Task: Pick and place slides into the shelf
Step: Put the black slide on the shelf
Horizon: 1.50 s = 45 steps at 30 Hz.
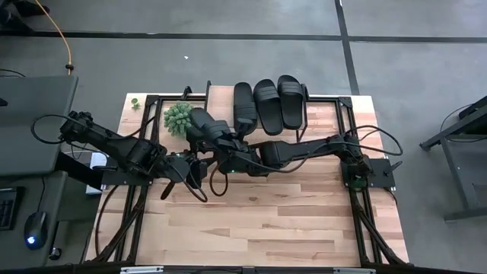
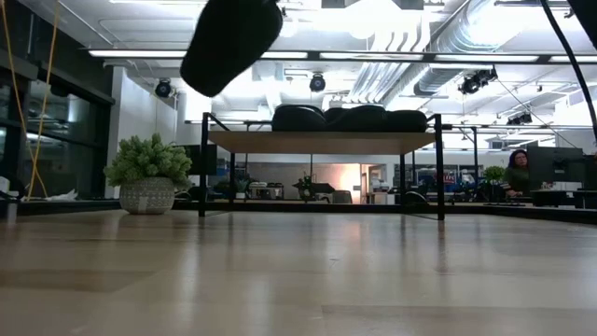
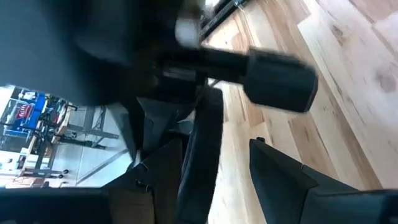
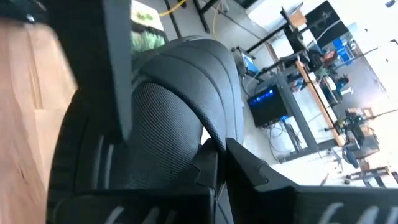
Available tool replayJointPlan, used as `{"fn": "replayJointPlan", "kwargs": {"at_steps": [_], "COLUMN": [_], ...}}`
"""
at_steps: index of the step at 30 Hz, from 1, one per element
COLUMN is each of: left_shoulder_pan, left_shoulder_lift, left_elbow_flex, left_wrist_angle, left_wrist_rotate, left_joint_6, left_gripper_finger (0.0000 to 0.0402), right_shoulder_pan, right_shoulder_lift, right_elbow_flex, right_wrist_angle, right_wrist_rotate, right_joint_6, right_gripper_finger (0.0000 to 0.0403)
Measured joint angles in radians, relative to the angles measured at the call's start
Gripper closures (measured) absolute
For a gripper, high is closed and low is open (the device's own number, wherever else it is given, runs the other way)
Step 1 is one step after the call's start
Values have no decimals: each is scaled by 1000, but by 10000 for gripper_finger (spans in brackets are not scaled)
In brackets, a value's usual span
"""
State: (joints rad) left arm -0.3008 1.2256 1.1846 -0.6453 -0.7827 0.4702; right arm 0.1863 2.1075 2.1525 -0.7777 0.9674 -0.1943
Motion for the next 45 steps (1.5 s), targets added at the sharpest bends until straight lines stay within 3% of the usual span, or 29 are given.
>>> {"fn": "replayJointPlan", "kwargs": {"at_steps": [14, 36, 45], "left_shoulder_pan": [0, 0, 60], "left_shoulder_lift": [9, 11, 41], "left_elbow_flex": [0, 0, 0], "left_wrist_angle": [8, -81, -116], "left_wrist_rotate": [-90, -95, -57], "left_joint_6": [-6, -83, -116], "left_gripper_finger": [231, 231, 232], "right_shoulder_pan": [31, 33, 33], "right_shoulder_lift": [0, 0, 0], "right_elbow_flex": [0, 0, -1], "right_wrist_angle": [65, 65, 62], "right_wrist_rotate": [31, 23, 30], "right_joint_6": [-45, -31, -31], "right_gripper_finger": [403, 403, 402]}}
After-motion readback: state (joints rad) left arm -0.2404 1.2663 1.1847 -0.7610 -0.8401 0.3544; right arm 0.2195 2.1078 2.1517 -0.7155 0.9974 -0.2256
